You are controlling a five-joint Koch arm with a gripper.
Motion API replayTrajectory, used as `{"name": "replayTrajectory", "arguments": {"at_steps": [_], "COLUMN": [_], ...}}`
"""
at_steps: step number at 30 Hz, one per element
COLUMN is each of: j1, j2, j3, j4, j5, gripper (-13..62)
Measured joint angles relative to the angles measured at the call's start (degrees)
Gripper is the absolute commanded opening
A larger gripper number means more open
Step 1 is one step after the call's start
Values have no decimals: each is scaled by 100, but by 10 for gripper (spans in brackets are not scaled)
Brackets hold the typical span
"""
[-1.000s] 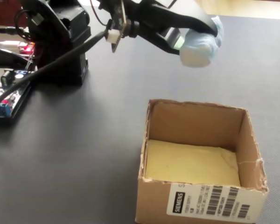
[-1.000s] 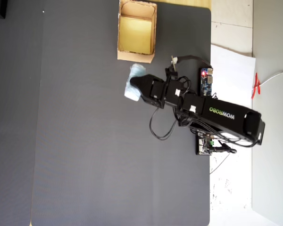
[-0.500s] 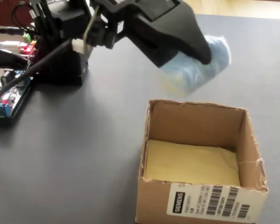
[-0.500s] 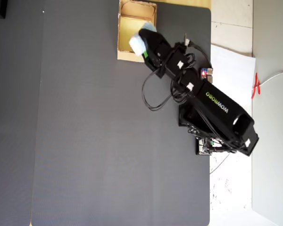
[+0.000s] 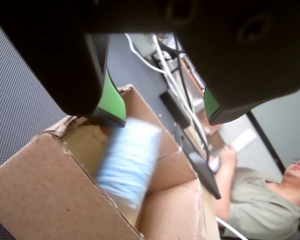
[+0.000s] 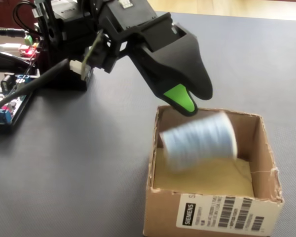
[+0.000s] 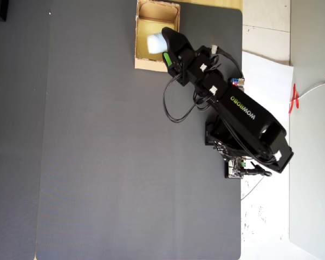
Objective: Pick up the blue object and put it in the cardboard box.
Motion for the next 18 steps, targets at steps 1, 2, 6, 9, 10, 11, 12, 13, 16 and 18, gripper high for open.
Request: {"name": "replayTrajectory", "arguments": {"at_steps": [1, 2, 6, 9, 10, 11, 12, 13, 16, 18], "j1": [0, 0, -132, -404, -519, -642, -773, -888, -1274, -1503], "j2": [0, 0, 0, 44, 97, 185, 281, 378, 606, 747], "j3": [0, -18, -167, -158, -158, -149, -132, -53, 422, 571], "j4": [0, 0, -9, 0, -9, -9, -26, -105, -492, -659], "j5": [0, 0, -9, 0, 9, 53, 105, 185, 519, 703], "gripper": [309, 309, 309, 309, 309, 309, 309, 310, 325, 325]}}
